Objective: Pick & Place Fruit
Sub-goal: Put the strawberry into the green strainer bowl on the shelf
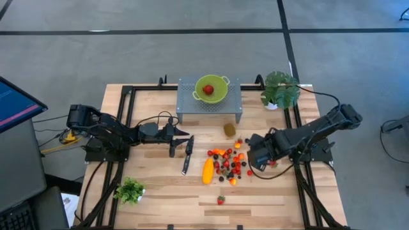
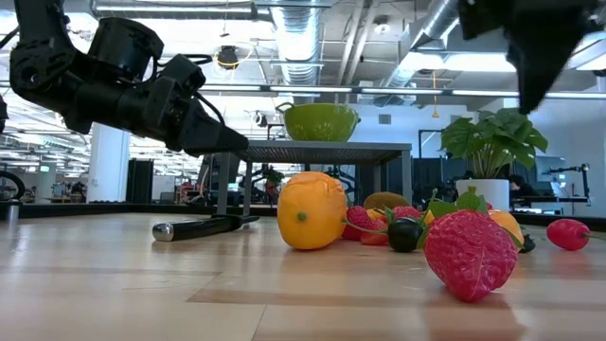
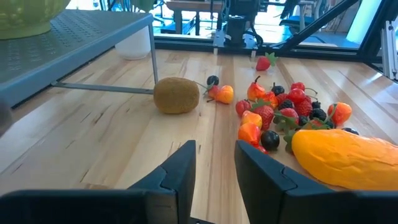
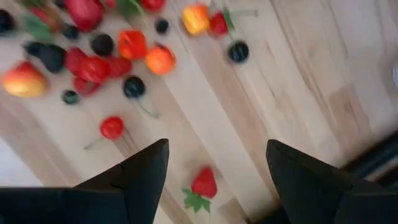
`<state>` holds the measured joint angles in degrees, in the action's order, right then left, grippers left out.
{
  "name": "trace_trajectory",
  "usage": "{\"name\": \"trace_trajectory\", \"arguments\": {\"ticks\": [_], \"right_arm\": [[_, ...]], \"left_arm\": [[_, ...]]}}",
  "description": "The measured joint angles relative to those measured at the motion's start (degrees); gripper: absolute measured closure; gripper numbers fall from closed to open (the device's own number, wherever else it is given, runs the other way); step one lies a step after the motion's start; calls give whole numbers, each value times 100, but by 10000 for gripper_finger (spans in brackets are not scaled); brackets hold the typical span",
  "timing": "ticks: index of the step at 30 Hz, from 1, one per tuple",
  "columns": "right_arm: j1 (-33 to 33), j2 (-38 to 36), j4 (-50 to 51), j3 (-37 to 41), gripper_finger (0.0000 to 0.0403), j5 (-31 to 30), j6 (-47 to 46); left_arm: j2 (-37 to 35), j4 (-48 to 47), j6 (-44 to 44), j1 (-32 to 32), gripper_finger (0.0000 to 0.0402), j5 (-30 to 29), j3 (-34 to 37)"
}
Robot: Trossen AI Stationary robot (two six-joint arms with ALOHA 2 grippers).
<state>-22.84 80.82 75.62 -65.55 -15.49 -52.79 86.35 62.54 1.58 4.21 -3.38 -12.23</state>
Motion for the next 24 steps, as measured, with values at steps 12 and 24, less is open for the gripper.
{"name": "trace_trajectory", "arguments": {"ticks": [12,24], "right_arm": [[-293,4,-308,1129,137,934,-783],[-210,-353,-1279,2204,137,1448,-968]], "left_arm": [[0,55,0,0,296,17,0],[0,58,0,0,296,9,0]]}}
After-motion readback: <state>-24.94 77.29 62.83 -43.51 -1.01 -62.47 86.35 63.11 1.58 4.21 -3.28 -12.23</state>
